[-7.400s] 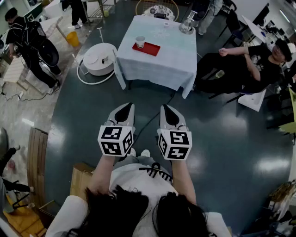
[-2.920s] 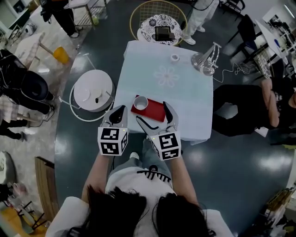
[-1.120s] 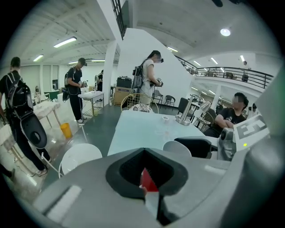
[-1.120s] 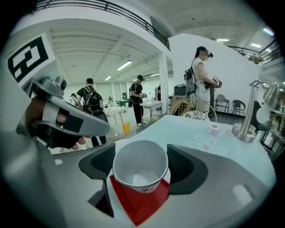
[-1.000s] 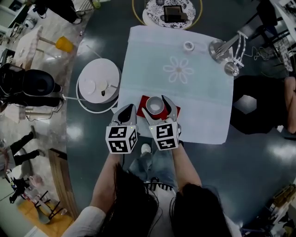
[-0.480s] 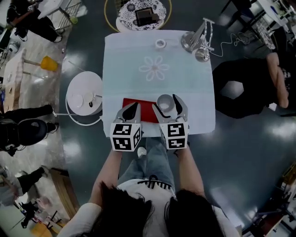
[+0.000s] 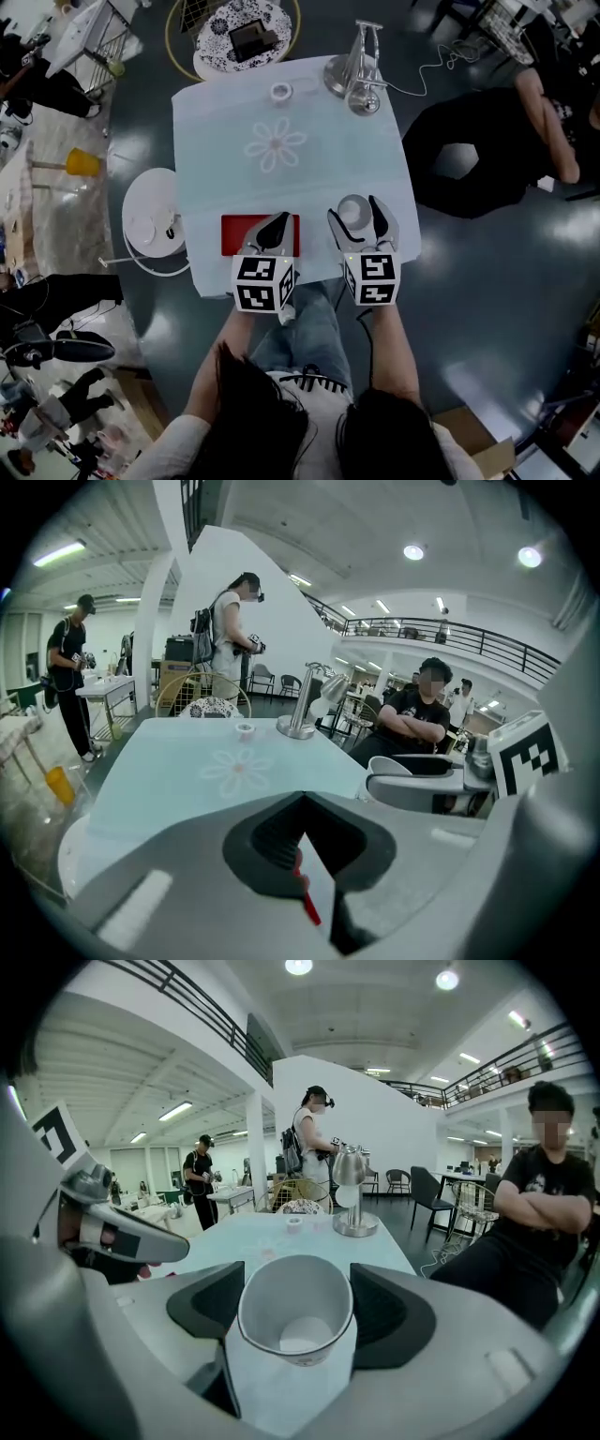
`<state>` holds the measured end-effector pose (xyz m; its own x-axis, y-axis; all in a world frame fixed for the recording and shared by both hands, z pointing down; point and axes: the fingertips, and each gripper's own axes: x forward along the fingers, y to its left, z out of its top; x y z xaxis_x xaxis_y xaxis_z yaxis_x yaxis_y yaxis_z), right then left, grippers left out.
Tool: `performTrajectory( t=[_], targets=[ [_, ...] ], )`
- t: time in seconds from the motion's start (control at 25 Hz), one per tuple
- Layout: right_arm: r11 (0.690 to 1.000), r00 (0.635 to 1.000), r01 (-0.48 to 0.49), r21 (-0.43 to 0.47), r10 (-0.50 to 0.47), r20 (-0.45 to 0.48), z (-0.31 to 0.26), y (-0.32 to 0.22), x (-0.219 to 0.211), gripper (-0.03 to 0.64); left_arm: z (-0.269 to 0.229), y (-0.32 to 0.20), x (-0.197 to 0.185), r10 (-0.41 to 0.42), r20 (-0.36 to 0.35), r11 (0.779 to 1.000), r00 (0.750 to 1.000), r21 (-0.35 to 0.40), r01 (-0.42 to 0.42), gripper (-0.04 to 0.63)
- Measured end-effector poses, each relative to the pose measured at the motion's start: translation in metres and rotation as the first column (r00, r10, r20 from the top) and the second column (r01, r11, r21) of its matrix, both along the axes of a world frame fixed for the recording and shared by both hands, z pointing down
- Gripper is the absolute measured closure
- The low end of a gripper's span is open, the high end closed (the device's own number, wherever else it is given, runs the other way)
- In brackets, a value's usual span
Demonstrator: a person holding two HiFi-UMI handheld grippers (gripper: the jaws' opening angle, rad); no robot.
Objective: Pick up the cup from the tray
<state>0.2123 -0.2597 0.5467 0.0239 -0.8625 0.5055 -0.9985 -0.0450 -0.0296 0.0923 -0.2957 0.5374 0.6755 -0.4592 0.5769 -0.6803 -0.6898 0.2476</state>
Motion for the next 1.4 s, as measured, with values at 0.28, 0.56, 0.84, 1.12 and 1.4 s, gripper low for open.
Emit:
performTrajectory(
  t=[0.28,0.56,0.84,1.12,1.4],
  targets=[
    [0.999,0.999,-0.029,-0.026,0.029,0.033,0.026,0.008,0.021,0.245,0.01,0.012,0.033,0.097,0.004,0.995,0.995,-0.026,-0.097,0.594],
    [0.999,0.997,-0.021,-0.027,0.023,0.072,0.044,0.009,0.018,0.242,0.017,0.006,0.029,0.035,-0.003,0.998,0.999,-0.048,-0.035,0.594],
    [0.999,0.999,-0.007,-0.032,0.009,0.032,0.055,0.007,0.017,0.244,0.026,0.002,0.025,0.037,0.006,0.998,0.999,-0.061,-0.036,0.594],
    [1.0,0.997,-0.006,0.013,0.005,0.075,0.044,0.006,0.016,0.202,0.025,0.002,0.023,0.043,0.0,0.997,0.999,-0.066,-0.043,0.594],
    [0.997,0.998,0.01,0.073,-0.015,0.062,0.006,0.001,0.013,0.186,0.013,0.0,0.013,0.031,-0.014,0.998,0.999,-0.05,-0.031,0.594]
  ],
)
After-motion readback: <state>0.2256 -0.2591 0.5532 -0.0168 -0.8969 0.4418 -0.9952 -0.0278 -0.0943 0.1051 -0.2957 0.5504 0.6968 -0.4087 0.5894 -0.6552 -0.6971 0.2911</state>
